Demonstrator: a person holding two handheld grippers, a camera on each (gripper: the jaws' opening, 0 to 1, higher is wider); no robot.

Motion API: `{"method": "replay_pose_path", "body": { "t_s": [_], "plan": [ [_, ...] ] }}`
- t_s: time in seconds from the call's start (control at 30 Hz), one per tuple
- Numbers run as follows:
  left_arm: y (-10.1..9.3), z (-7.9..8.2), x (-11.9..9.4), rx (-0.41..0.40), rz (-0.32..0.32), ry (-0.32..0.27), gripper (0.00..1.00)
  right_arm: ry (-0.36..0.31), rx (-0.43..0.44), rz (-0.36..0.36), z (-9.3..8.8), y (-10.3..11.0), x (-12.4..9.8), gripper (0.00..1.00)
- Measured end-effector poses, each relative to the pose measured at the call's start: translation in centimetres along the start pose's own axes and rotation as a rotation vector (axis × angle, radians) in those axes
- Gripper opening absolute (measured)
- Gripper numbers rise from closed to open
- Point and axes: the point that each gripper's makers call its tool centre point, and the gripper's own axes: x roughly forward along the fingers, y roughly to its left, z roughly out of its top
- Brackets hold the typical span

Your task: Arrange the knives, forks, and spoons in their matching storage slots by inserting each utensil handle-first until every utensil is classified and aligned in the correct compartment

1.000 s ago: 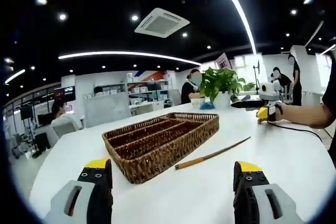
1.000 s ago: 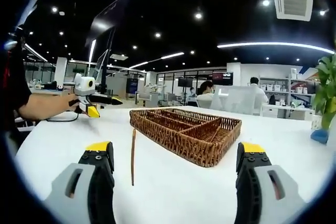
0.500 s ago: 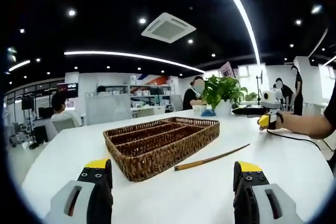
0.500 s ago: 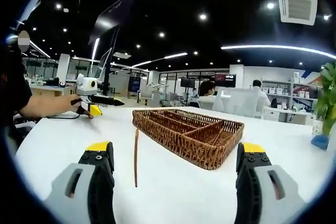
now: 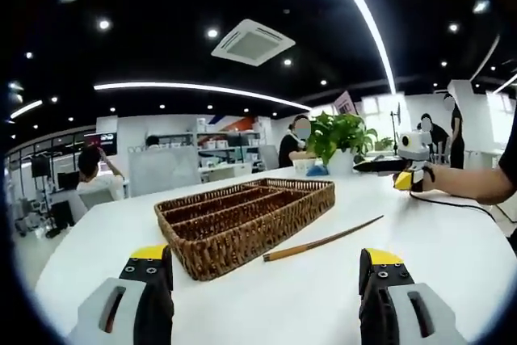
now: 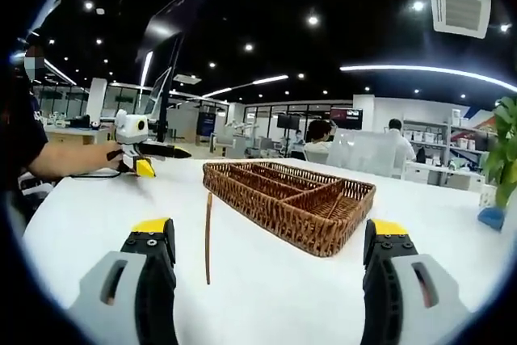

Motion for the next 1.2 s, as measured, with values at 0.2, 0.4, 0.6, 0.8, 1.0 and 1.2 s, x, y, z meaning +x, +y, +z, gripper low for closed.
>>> {"method": "replay_pose_path", "body": {
  "t_s": [0.2,0.4,0.6,0.8,1.0,1.2],
  "plan": [
    [-0.1,-0.2,0.1,-0.021,-0.017,0.003,1.00,-0.027,-0.002,-0.007,0.8,0.0,0.1,1.00],
    [0.0,0.0,0.0,-0.047,-0.023,-0.007,1.00,-0.027,-0.008,0.009,1.0,0.5,0.4,1.00],
    [0.1,0.0,0.0,-0.071,-0.024,-0.010,1.00,-0.021,-0.005,0.028,0.8,1.0,0.7,1.00],
    [0.1,0.1,0.1,-0.071,-0.026,-0.016,1.00,-0.054,0.011,0.040,1.5,1.7,2.0,1.00],
    [0.3,0.3,-0.1,-0.092,-0.023,-0.034,1.00,-0.018,0.013,0.088,0.7,2.7,3.6,1.00],
    [-0.1,0.0,0.1,-0.080,-0.035,-0.016,1.00,0.026,-0.012,0.112,-0.5,3.6,4.6,0.99]
  ]
}}
